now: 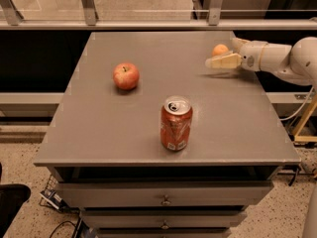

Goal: Move orange near coke can

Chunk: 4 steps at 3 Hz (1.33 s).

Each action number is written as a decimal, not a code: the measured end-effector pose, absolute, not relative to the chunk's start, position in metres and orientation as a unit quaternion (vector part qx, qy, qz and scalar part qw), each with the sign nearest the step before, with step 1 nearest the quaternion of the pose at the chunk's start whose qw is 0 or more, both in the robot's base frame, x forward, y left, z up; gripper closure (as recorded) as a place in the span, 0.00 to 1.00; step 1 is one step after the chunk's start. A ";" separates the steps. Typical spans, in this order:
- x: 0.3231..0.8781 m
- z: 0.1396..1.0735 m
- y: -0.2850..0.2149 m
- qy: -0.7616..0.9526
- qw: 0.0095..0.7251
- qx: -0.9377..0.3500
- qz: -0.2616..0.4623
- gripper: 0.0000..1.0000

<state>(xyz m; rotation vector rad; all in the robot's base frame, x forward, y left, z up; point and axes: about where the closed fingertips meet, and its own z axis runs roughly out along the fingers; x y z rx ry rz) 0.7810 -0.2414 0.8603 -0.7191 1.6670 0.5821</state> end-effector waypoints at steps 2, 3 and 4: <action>0.783 0.858 -0.234 0.712 0.577 -0.310 0.253 0.41; 0.784 0.857 -0.230 0.711 0.576 -0.311 0.255 0.65; 0.785 0.856 -0.227 0.711 0.575 -0.312 0.257 0.87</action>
Offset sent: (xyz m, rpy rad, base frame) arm 0.0010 0.0034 -0.0013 0.0016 0.0017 0.0048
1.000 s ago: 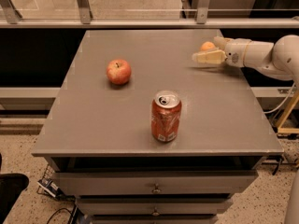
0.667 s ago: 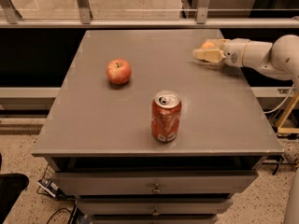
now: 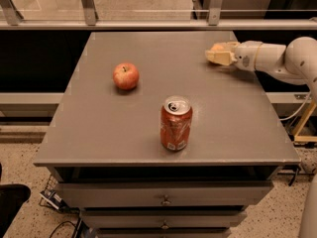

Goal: Move orange near coke can

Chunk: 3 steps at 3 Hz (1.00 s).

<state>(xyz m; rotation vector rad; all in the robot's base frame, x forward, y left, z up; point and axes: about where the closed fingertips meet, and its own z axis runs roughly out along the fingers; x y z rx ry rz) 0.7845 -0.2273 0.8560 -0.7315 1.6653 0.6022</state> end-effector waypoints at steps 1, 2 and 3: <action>0.785 0.855 -0.224 0.711 0.574 -0.314 0.259 1.00; 0.785 0.855 -0.224 0.711 0.574 -0.314 0.259 1.00; 0.780 0.873 -0.218 0.708 0.570 -0.323 0.264 1.00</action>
Offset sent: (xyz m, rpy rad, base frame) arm 0.0007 0.0032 -0.0009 0.0009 0.0013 0.0044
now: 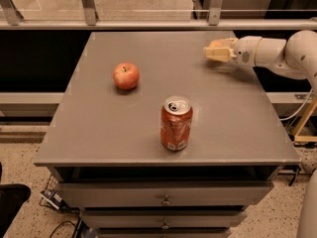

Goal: Move orange near coke can

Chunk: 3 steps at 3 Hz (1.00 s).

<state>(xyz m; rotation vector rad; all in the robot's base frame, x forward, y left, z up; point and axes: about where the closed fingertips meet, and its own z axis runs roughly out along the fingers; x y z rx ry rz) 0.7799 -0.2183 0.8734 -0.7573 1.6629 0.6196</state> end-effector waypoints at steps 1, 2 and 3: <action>0.762 0.907 -0.213 0.704 0.566 -0.341 0.259 1.00; 0.734 0.940 -0.210 0.696 0.571 -0.351 0.257 1.00; 0.703 0.961 -0.209 0.687 0.580 -0.352 0.260 1.00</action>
Offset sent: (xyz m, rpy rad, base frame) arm -0.0964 0.0052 0.0977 -0.0280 -0.0500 0.0517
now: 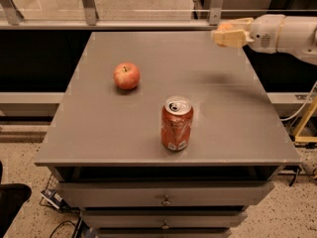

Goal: Move orange near coke can

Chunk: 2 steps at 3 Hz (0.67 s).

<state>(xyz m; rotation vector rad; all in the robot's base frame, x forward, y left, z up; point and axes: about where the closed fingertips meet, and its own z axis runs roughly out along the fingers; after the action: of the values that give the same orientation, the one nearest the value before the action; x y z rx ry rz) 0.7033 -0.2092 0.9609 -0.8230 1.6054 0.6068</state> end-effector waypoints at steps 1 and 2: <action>0.651 0.967 -0.209 0.680 0.590 -0.344 0.266 1.00; 0.606 0.953 -0.204 0.679 0.591 -0.336 0.278 1.00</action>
Offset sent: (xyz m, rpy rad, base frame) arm -0.1572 0.0058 -0.0304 0.0880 0.0162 -0.0043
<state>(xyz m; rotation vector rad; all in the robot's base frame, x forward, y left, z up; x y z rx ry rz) 0.6058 -0.2036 0.9528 -0.7829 1.5801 0.6466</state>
